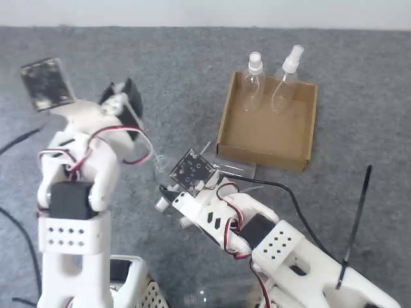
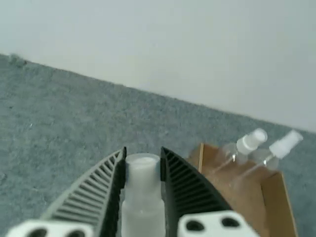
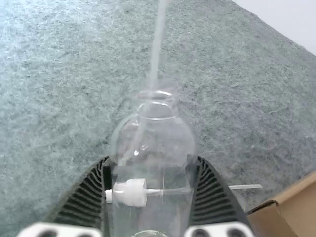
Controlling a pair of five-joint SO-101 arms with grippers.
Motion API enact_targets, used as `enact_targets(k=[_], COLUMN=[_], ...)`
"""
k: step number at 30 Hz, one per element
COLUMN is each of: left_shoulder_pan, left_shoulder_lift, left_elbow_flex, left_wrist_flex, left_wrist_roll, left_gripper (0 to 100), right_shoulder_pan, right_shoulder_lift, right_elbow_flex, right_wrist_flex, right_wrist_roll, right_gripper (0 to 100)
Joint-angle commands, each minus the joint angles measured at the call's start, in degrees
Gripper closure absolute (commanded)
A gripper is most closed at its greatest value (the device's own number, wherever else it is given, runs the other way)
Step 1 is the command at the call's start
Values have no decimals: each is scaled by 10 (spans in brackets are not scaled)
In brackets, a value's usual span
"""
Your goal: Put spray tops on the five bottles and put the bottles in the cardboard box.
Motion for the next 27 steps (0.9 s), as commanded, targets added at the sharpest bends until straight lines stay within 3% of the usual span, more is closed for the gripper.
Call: enact_targets(k=[1,6,13,19,24,27], left_shoulder_pan=[58,109,116,124,135,130], left_shoulder_lift=[-18,-18,-18,-18,-19,-19], left_elbow_flex=[-4,-2,10,71,66,66], left_wrist_flex=[65,120,127,82,83,83], left_wrist_roll=[-62,-87,-99,-103,-104,-104], left_gripper=[988,988,988,988,987,987], right_shoulder_pan=[32,22,27,51,54,53], right_shoulder_lift=[-19,-19,-20,-19,-19,-19], right_elbow_flex=[-9,-5,1,4,62,74], right_wrist_flex=[-14,3,14,-71,-204,-229], right_wrist_roll=[-13,-10,-14,-120,-116,-99], right_gripper=[992,992,992,992,992,992])
